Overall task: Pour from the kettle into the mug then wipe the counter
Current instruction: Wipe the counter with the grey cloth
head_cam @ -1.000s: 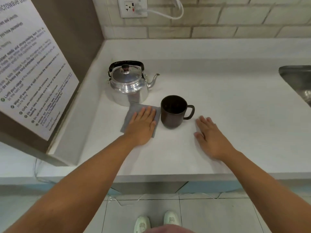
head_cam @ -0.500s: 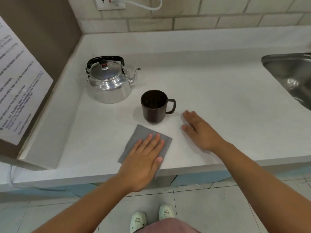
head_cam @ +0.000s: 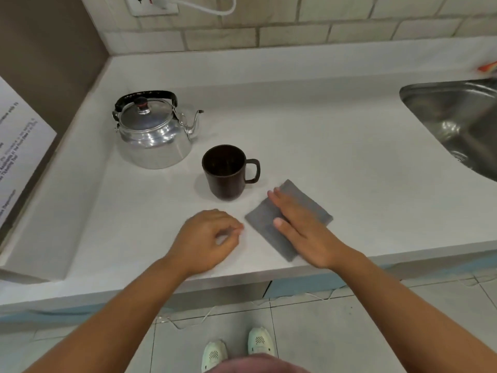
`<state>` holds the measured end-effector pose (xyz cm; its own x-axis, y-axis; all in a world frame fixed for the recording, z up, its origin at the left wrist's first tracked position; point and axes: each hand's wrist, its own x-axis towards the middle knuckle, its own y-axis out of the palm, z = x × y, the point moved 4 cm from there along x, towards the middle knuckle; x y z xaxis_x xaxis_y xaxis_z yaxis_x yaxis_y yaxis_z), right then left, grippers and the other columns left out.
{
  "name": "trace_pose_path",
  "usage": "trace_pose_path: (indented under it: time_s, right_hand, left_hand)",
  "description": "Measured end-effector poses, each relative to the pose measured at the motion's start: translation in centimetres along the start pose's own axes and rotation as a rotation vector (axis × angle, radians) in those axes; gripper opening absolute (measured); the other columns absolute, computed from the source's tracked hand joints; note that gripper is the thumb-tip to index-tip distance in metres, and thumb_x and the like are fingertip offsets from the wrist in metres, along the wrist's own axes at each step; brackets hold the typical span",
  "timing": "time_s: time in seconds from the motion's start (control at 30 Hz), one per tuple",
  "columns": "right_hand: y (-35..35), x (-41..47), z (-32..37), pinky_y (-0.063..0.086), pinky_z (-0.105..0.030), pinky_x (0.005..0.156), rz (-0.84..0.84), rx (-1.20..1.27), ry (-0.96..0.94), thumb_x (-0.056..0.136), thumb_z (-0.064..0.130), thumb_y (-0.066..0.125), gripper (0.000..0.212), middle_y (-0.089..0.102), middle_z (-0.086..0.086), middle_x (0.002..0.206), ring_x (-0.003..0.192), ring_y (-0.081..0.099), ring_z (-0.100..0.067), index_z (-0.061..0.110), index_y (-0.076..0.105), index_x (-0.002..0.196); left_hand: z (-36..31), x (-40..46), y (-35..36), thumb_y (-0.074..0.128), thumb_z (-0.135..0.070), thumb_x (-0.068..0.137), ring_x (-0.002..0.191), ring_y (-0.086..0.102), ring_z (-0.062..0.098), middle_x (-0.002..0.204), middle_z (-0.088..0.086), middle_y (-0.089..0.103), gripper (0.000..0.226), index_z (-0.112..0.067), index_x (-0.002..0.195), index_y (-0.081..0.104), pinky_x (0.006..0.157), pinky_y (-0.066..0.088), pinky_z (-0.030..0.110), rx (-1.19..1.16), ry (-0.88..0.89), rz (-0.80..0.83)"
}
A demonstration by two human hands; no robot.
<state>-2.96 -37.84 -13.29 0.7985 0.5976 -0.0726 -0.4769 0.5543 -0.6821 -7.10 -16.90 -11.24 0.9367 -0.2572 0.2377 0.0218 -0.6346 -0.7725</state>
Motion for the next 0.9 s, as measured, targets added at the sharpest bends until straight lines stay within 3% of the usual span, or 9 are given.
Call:
trace_pose_path:
  time_s: [0.07, 0.13, 0.23, 0.33, 0.5, 0.57, 0.7, 0.83, 0.9]
  right_hand:
    - [-0.1, 0.1, -1.8, -0.005, -0.027, 0.119, 0.031, -0.352, -0.006, 0.096, 0.053, 0.016, 0.060, -0.007, 0.016, 0.157, 0.145, -0.014, -0.004, 0.032, 0.001, 0.150]
    - [-1.8, 1.0, -3.9, -0.008, -0.033, 0.119, -0.007, -0.477, 0.072, 0.096, 0.054, 0.014, 0.060, -0.009, 0.011, 0.158, 0.146, -0.016, -0.013, 0.032, -0.002, 0.150]
    - [-5.8, 4.9, -7.0, -0.007, -0.046, 0.118, -0.058, -0.565, 0.254, 0.097, 0.051, 0.012, 0.060, -0.006, 0.005, 0.162, 0.148, -0.010, -0.022, 0.029, -0.002, 0.152]
    - [-7.8, 10.5, -7.7, -0.002, -0.053, 0.118, -0.101, -0.626, 0.329, 0.099, 0.046, 0.011, 0.060, -0.006, -0.002, 0.162, 0.148, -0.008, -0.028, 0.022, -0.003, 0.152]
    - [-5.2, 17.8, -4.9, -0.009, -0.047, 0.117, 0.222, -0.671, -0.096, 0.099, 0.049, 0.011, 0.058, -0.012, 0.003, 0.161, 0.147, -0.016, -0.021, 0.030, -0.009, 0.150]
    - [-5.7, 20.5, -4.5, -0.010, -0.043, 0.116, 0.317, -0.671, -0.143, 0.098, 0.051, 0.012, 0.059, -0.013, 0.007, 0.161, 0.146, -0.016, -0.019, 0.033, -0.009, 0.150]
    - [-5.2, 25.0, -3.2, -0.008, -0.050, 0.118, 0.246, -0.715, -0.060, 0.099, 0.049, 0.012, 0.061, -0.014, -0.001, 0.161, 0.146, -0.017, -0.025, 0.027, -0.010, 0.150]
    - [-2.1, 25.4, -1.2, -0.012, -0.048, 0.117, 0.329, -0.700, -0.261, 0.098, 0.052, 0.014, 0.063, -0.011, -0.001, 0.162, 0.147, -0.016, -0.024, 0.027, -0.007, 0.151]
    - [-2.8, 25.6, -1.5, -0.011, -0.046, 0.117, 0.307, -0.670, -0.251, 0.097, 0.054, 0.015, 0.063, -0.009, 0.001, 0.162, 0.147, -0.014, -0.022, 0.030, -0.006, 0.151]
  left_hand:
    - [2.8, -1.5, -2.4, 0.057, -0.029, 0.083, 0.084, 0.065, 0.013, 0.090, -0.007, 0.072, 0.020, -0.020, 0.091, 0.073, 0.078, 0.052, 0.033, 0.069, -0.128, -0.198]
    - [5.3, -1.3, -3.7, 0.056, -0.023, 0.090, 0.101, 0.065, 0.022, 0.107, 0.001, 0.072, 0.023, -0.016, 0.105, 0.071, 0.090, 0.046, 0.030, 0.190, -0.243, -0.287]
    - [8.1, 1.2, -3.3, 0.045, -0.020, 0.099, 0.138, 0.036, 0.028, 0.146, 0.014, 0.045, 0.042, -0.005, 0.138, 0.047, 0.115, 0.021, 0.036, 0.320, -0.384, -0.174]
    - [9.6, 3.0, -2.6, 0.035, -0.027, 0.102, 0.146, 0.015, 0.026, 0.157, 0.014, 0.024, 0.050, -0.004, 0.146, 0.031, 0.119, 0.009, 0.040, 0.311, -0.498, -0.119]
    - [10.0, 2.7, -2.2, 0.029, -0.035, 0.102, 0.147, 0.008, 0.017, 0.159, 0.008, 0.018, 0.054, -0.008, 0.148, 0.027, 0.119, 0.002, 0.034, 0.326, -0.478, -0.127]
    - [10.1, 2.8, -2.0, 0.027, -0.038, 0.101, 0.147, 0.006, 0.013, 0.160, 0.005, 0.017, 0.055, -0.010, 0.149, 0.025, 0.119, 0.000, 0.030, 0.329, -0.485, -0.127]
    - [10.3, 2.9, -1.9, 0.025, -0.042, 0.100, 0.146, 0.002, 0.008, 0.160, 0.002, 0.016, 0.058, -0.013, 0.150, 0.024, 0.117, -0.004, 0.025, 0.344, -0.496, -0.133]
    - [10.4, 2.9, -1.9, 0.025, -0.043, 0.099, 0.146, 0.004, 0.008, 0.159, 0.002, 0.017, 0.059, -0.012, 0.149, 0.025, 0.118, -0.002, 0.026, 0.347, -0.491, -0.135]
    - [10.3, 3.0, -1.9, 0.026, -0.042, 0.099, 0.146, 0.005, 0.009, 0.159, 0.003, 0.018, 0.058, -0.011, 0.149, 0.026, 0.118, 0.000, 0.028, 0.346, -0.489, -0.131]
